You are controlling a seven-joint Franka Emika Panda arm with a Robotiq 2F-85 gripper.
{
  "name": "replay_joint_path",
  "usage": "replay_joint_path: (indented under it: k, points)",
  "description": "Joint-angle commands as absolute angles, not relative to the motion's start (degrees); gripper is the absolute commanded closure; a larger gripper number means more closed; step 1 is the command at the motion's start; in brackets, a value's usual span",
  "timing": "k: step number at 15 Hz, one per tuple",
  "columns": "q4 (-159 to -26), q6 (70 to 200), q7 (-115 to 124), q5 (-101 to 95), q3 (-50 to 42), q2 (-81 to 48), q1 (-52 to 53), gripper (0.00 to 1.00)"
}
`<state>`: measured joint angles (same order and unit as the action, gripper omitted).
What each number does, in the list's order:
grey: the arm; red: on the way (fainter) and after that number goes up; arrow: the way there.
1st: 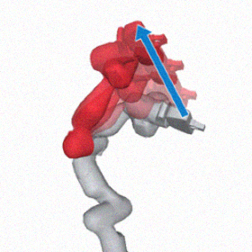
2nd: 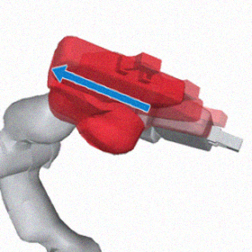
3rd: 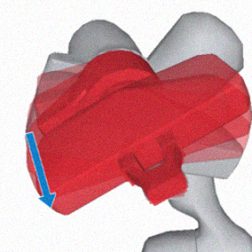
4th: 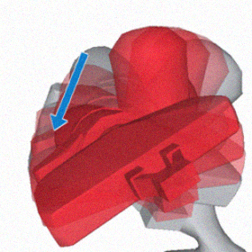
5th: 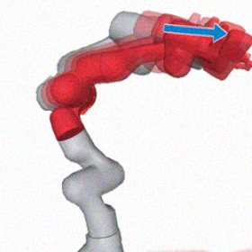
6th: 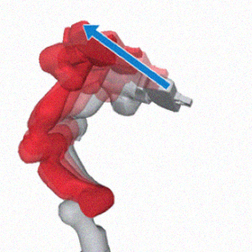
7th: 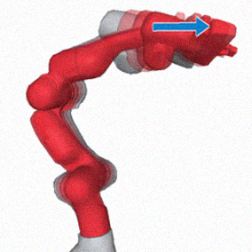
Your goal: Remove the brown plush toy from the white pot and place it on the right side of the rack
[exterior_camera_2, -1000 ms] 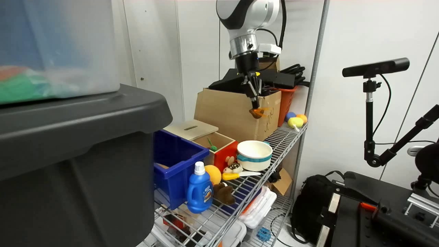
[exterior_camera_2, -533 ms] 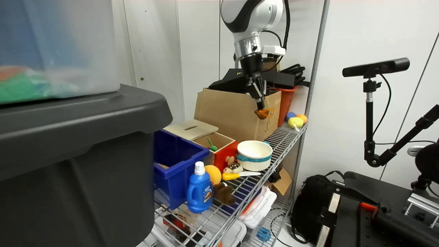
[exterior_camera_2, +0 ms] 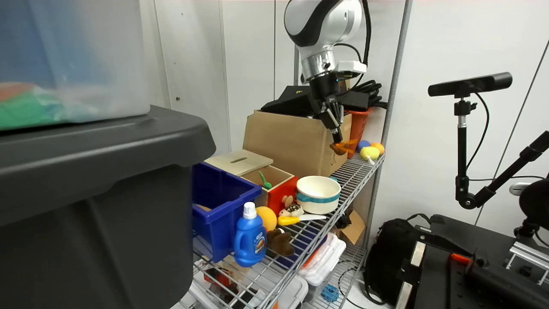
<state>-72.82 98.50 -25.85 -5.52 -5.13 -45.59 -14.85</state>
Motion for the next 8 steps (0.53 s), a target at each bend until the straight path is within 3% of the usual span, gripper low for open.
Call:
replay_joint_path:
  k: [1,8]
  points:
    - [-80.05,100.21,-24.16,-6.34,-5.16,-40.62,-14.94,0.99]
    - [-88.87,101.44,-22.55,-6.51,-5.93,-34.47,-14.90,0.99]
